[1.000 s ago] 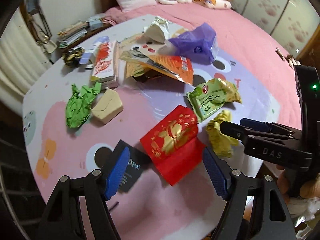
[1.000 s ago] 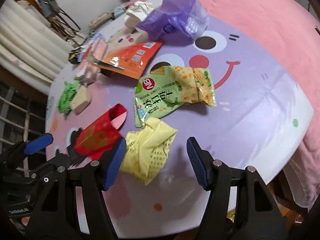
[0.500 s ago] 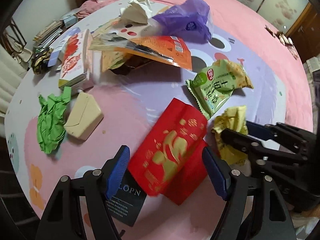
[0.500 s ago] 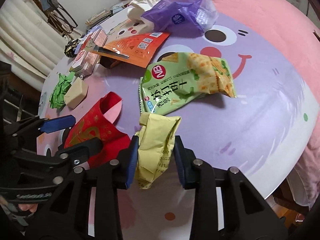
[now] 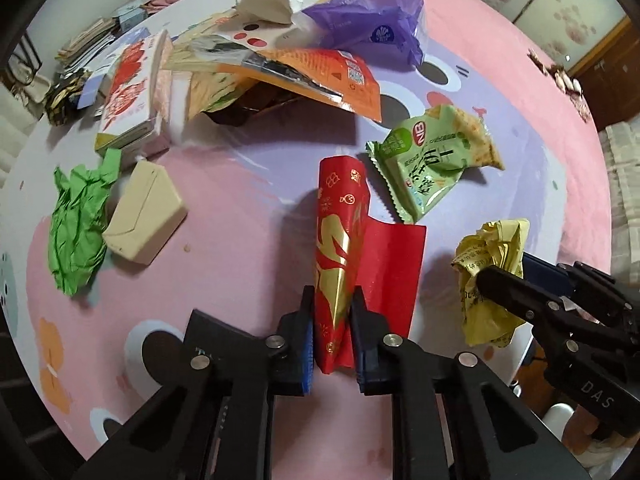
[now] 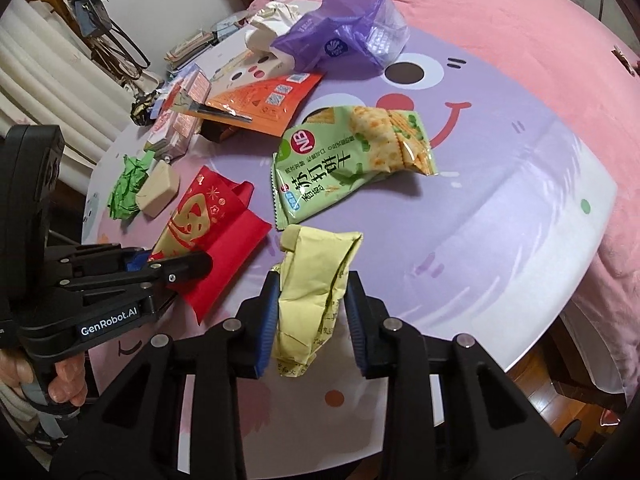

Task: Collect trash
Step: 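Grasp the red gold-printed packet with left gripper while right gripper grasps yellow wrapper, then carry the red packet and yellow wrapper down over the trash bin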

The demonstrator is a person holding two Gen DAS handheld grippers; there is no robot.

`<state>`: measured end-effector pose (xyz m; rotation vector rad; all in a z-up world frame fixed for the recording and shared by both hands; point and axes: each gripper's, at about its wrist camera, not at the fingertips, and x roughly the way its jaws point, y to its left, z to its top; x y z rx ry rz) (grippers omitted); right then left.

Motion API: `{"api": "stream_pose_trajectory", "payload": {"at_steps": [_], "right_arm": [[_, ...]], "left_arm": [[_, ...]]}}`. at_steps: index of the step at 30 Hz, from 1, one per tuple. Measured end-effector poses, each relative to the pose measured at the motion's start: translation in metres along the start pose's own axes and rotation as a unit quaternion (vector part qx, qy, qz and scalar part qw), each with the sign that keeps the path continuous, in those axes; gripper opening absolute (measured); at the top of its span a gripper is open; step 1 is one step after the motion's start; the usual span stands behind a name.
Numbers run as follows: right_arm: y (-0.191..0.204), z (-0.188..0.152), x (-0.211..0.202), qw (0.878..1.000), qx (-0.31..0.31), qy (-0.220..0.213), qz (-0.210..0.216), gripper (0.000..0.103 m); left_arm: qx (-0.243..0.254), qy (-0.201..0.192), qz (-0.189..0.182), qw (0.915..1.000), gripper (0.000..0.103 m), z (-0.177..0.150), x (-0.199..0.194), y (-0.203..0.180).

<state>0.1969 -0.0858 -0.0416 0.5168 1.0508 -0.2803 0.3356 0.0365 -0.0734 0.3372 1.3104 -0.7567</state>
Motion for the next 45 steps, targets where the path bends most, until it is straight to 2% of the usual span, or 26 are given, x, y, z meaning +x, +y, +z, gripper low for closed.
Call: {"api": "stream_pose_trajectory", "payload": {"at_steps": [16, 25, 31, 37, 45], "right_arm": [[0.011, -0.010, -0.057, 0.998, -0.061, -0.004, 0.026, 0.028], [0.001, -0.017, -0.078, 0.993, -0.107, 0.013, 0.054, 0.028], [-0.009, -0.022, -0.097, 0.980, -0.179, 0.027, 0.081, 0.028], [-0.039, -0.035, -0.121, 0.967, -0.230, 0.036, 0.108, 0.028], [-0.092, -0.068, -0.140, 0.953, -0.273, 0.050, 0.122, 0.028]], "left_arm": [[-0.049, -0.075, -0.014, 0.9959, 0.013, -0.039, -0.077, -0.025], [-0.074, -0.117, 0.010, 0.9903, 0.013, -0.068, -0.111, -0.060], [-0.121, -0.152, 0.041, 0.9802, 0.013, -0.094, -0.128, -0.099], [-0.164, -0.179, 0.071, 0.9674, 0.013, -0.123, -0.134, -0.158], [-0.206, -0.200, 0.086, 0.9540, 0.013, -0.171, -0.114, -0.230]]}}
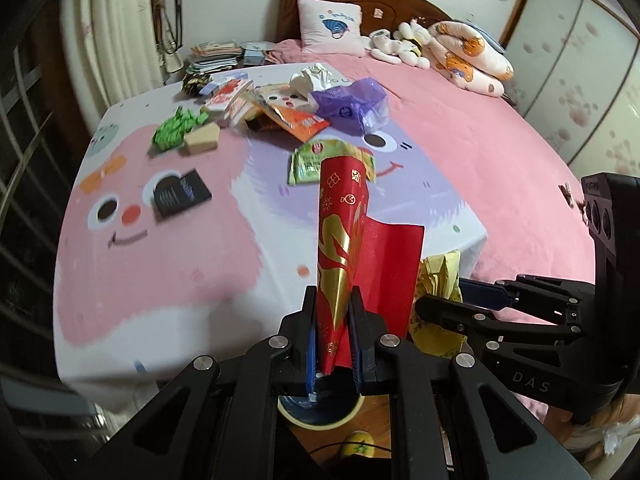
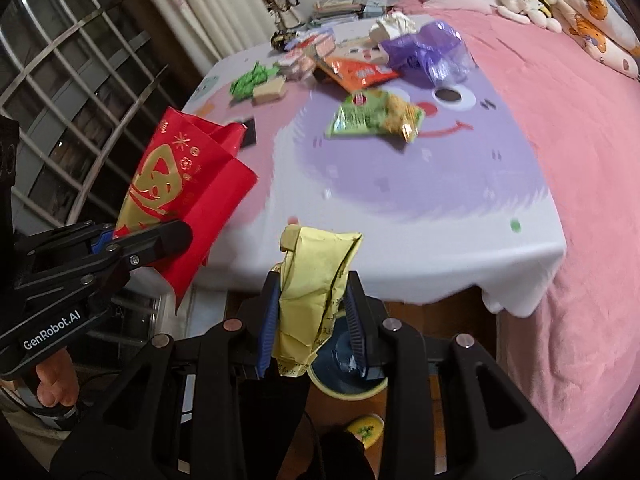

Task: Collect trash
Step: 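Carry the red packet and yellow wrapper down over the trash bin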

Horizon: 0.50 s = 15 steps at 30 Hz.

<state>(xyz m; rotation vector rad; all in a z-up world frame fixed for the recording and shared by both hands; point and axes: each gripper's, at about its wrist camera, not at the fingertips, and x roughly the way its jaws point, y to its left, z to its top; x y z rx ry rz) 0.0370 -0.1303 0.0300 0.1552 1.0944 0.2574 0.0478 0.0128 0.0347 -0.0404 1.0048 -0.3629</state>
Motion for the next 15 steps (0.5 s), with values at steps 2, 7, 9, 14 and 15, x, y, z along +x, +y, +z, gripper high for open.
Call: {"api": "stream_pose_trajectory", "payload": {"at_steps": [2, 7, 9, 14, 15], "right_arm": [[-0.006, -0.016, 0.000, 1.000, 0.002, 0.012, 0.001, 0.028], [-0.019, -0.053, 0.005, 0.999, 0.017, 0.043, 0.012, 0.028], [-0.023, -0.065, 0.012, 0.998, 0.023, 0.053, 0.014, 0.028], [-0.034, -0.099, 0.042, 0.995, 0.047, 0.085, 0.017, 0.028], [-0.037, -0.104, 0.050, 0.994, 0.051, 0.092, 0.018, 0.028]], "left_arm": [[-0.008, 0.006, 0.005, 0.9999, 0.013, -0.019, 0.002, -0.009], [-0.029, 0.029, 0.004, 0.9992, 0.013, -0.058, 0.007, -0.020], [-0.035, 0.035, 0.001, 0.9988, 0.013, -0.072, 0.010, -0.020], [-0.056, 0.055, 0.008, 0.9969, 0.013, -0.102, 0.034, -0.011], [-0.061, 0.059, 0.010, 0.9964, 0.013, -0.108, 0.041, -0.008]]}}
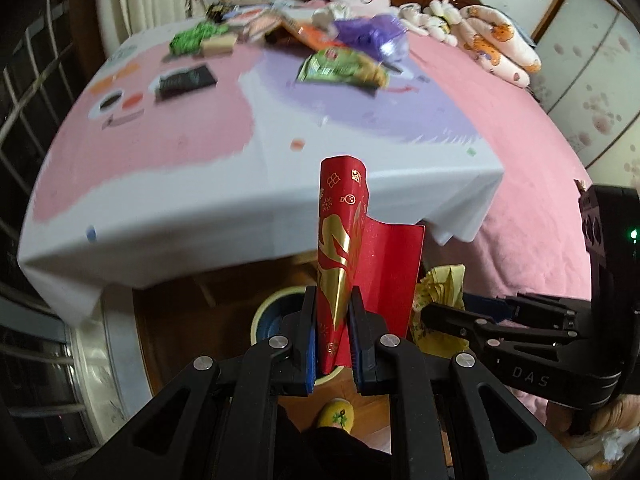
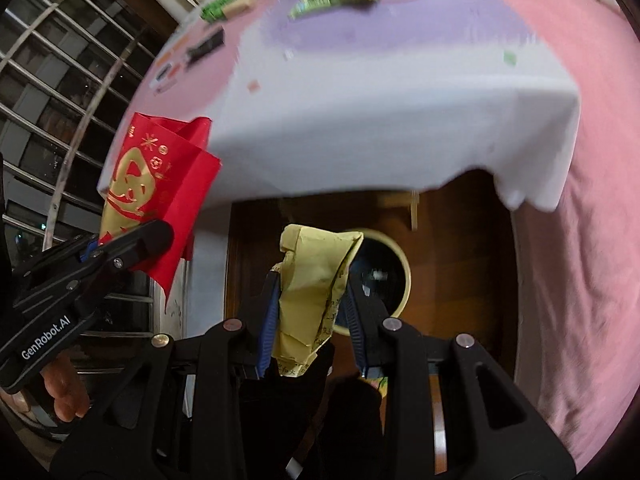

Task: Collect trash
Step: 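Carry the red packet and yellow wrapper down over the trash bin, then open both grippers over the bin, releasing the packet and wrapper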

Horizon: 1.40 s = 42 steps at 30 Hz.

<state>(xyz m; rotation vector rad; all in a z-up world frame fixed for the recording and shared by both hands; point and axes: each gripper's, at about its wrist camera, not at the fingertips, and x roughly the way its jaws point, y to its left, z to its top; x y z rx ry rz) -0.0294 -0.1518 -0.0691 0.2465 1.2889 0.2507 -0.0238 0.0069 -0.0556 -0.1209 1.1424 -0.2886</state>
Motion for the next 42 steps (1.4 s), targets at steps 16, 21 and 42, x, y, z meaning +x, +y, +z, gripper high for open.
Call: {"api": "stream_pose_trajectory", "payload": {"at_steps": [16, 21, 42], "right_arm": [[-0.082, -0.048, 0.238, 0.994, 0.070, 0.075, -0.040, 0.029], [-0.102, -0.059, 0.296, 0.991, 0.089, 0.092, -0.045, 0.030], [-0.093, -0.059, 0.293, 0.991, 0.099, 0.068, -0.063, 0.056]], "left_arm": [[-0.019, 0.087, 0.024, 0.9957, 0.013, -0.087, 0.213, 0.067], [-0.016, 0.109, 0.027, 0.9936, 0.017, -0.104, 0.269, 0.078], [-0.028, 0.063, 0.061, 0.9957, 0.074, -0.091, 0.248, 0.088]]}}
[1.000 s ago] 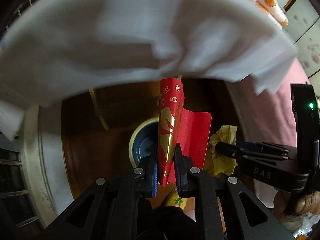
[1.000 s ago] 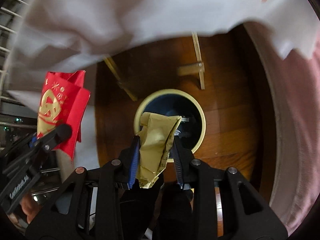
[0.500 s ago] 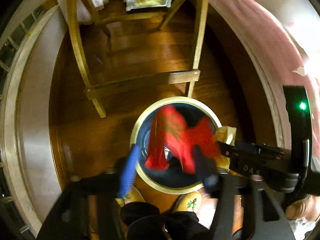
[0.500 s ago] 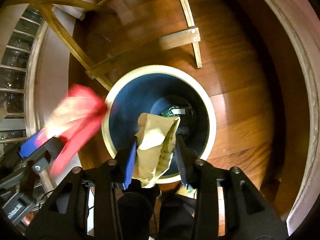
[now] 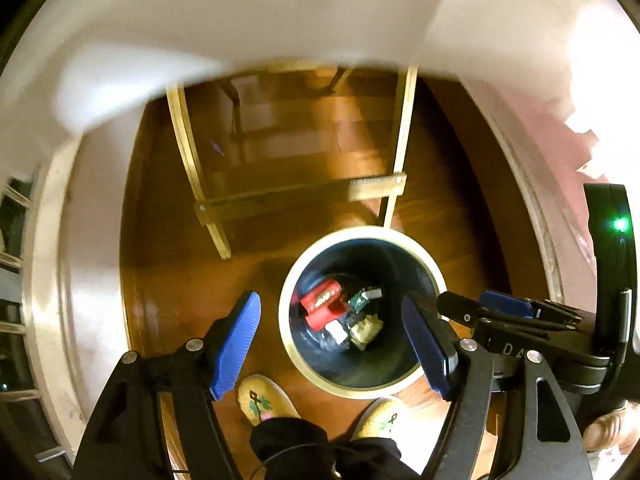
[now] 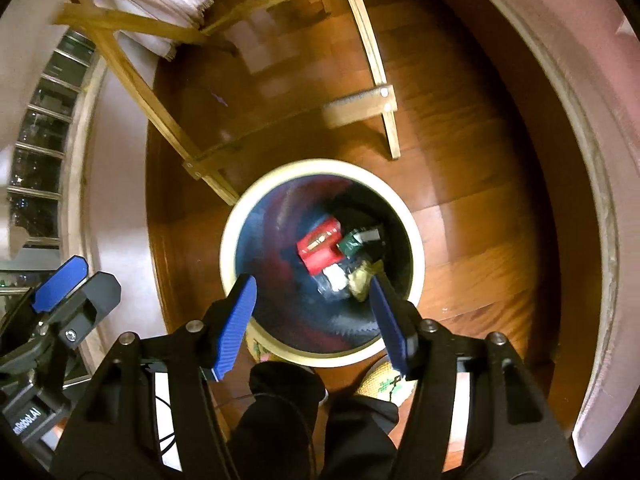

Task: Collect trash
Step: 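Open both grippers over the bin, releasing the packet and wrapper, then raise both grippers back up toward the table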

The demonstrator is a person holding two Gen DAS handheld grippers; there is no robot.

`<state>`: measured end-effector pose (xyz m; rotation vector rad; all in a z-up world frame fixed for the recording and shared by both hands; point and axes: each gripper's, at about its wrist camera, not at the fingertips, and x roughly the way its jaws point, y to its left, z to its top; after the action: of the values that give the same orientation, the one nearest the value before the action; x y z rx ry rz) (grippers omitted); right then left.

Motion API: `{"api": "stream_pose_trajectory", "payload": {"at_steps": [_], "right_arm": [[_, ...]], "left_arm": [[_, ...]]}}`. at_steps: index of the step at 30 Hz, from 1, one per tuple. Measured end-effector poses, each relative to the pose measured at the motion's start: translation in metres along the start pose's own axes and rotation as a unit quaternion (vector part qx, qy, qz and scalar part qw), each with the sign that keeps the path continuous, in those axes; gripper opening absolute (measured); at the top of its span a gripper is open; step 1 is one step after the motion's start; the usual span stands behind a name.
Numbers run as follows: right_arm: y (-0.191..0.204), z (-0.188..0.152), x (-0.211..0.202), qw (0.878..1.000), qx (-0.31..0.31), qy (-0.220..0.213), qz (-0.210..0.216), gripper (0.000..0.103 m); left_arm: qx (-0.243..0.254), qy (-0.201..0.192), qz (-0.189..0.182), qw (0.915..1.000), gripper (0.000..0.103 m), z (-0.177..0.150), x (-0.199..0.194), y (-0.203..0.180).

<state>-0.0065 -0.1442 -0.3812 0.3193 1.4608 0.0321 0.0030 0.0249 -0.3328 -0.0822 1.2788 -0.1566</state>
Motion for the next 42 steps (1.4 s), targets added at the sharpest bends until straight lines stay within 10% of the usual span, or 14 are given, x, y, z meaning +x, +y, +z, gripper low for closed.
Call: {"api": "stream_pose_trajectory", "payload": {"at_steps": [31, 42], "right_arm": [[0.104, 0.013, -0.340, 0.982, -0.112, -0.132, 0.078, 0.056], [0.114, 0.046, -0.401, 0.967, -0.148, -0.189, 0.091, 0.056]], "left_arm": [[-0.040, -0.077, 0.018, 0.9960, 0.074, 0.070, -0.300, -0.018], [-0.046, -0.128, 0.003, 0.9907, 0.074, 0.114, -0.366, -0.013]]}}
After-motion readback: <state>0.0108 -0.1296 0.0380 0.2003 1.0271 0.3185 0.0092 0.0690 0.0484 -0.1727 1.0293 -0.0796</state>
